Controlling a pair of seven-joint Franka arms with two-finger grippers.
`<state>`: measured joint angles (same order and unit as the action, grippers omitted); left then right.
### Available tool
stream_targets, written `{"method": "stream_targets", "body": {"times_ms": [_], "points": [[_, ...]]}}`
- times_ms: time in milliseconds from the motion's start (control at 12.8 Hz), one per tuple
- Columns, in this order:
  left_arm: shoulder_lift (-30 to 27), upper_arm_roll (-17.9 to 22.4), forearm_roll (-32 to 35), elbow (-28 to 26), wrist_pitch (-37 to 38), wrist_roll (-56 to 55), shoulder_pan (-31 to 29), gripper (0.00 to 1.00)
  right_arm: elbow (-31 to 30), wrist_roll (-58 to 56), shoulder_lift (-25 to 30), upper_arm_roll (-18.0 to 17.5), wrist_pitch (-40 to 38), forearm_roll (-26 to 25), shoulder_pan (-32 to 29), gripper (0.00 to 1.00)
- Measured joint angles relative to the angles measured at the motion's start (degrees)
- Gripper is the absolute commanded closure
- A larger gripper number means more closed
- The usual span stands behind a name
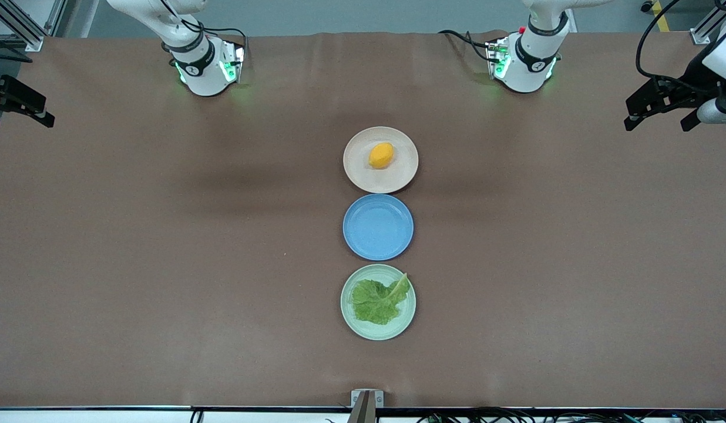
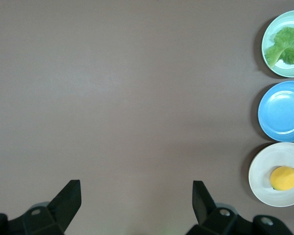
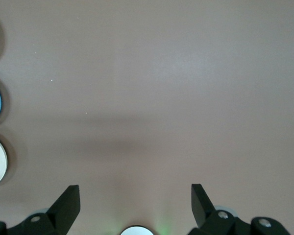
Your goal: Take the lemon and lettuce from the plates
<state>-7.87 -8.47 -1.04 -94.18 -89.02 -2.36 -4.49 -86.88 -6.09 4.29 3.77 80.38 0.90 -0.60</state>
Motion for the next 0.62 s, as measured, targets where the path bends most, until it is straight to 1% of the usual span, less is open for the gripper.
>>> {"method": "stream_targets", "body": {"times_ms": [311, 467, 623], "points": [[0.8, 0.1, 0.0, 0.3, 0.0, -0.1, -0.1, 0.0, 0.0, 0.0, 0.0, 0.0, -0.1, 0.0, 0.0, 0.0], [2.6, 0.1, 0.0, 1.2, -0.1, -0.1, -0.1, 0.0, 0.0, 0.0, 0.0, 0.0, -0.1, 0.0, 0.0, 0.0], [5.6, 0.0, 0.0, 2.1, -0.3, -0.1, 0.2, 0.0, 0.0, 0.0, 0.0, 0.0, -0.1, 0.0, 0.0, 0.0]]}}
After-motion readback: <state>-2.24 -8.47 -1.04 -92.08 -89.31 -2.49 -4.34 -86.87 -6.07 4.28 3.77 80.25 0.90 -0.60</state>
